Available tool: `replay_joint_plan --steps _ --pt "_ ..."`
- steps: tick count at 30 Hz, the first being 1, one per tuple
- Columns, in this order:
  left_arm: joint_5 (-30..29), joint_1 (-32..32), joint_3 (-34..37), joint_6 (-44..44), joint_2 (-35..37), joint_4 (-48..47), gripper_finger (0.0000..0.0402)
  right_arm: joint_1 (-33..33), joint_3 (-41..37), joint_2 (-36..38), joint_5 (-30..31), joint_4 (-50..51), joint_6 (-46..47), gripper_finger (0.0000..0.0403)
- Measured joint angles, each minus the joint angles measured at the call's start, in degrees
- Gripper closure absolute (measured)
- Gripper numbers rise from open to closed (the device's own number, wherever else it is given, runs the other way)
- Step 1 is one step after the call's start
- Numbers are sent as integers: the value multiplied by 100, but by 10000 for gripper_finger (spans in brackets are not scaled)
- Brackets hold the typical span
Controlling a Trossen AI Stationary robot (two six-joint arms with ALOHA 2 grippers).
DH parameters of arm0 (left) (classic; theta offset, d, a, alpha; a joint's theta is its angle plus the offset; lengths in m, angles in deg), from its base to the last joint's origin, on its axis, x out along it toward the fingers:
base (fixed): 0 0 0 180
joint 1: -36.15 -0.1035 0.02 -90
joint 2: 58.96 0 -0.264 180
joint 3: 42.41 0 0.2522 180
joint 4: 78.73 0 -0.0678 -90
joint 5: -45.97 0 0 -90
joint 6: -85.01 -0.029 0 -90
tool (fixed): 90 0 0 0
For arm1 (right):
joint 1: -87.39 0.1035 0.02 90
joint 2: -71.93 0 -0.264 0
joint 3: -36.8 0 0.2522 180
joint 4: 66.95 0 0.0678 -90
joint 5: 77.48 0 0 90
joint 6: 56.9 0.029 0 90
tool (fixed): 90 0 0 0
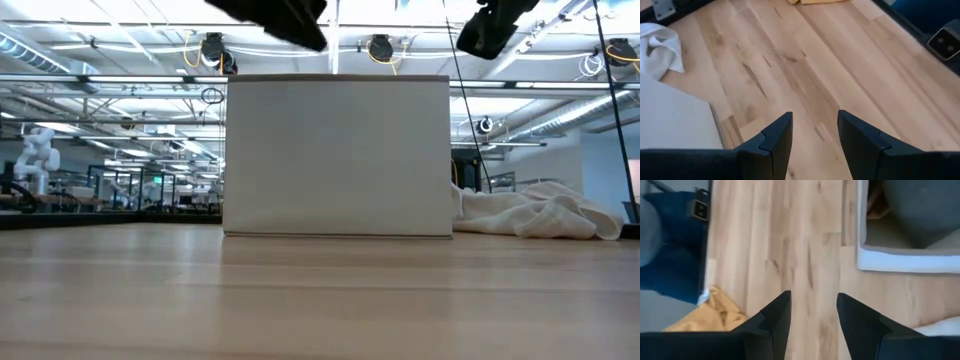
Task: Fold towel
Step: Adjust the laundry organizer
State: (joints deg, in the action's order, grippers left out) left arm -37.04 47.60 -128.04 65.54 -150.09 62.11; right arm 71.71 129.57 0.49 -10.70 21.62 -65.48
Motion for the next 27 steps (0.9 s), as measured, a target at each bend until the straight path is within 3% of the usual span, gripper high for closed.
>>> replay_joint_plan --steps 6,12,19,27 --pt "-570 116 840 107 0 1126 239 356 -236 -2 76 -604 390 255" --pt "-1002 107 1365 219 -2 1816 239 678 -1006 -7 77 -1421 660 255" --pt "-1409 -21 1964 268 0 2683 239 1000 -2179 -3 125 -3228 818 255" --pt "-1507 -237 2276 307 0 3232 239 1202 -2913 10 1491 -4382 765 255"
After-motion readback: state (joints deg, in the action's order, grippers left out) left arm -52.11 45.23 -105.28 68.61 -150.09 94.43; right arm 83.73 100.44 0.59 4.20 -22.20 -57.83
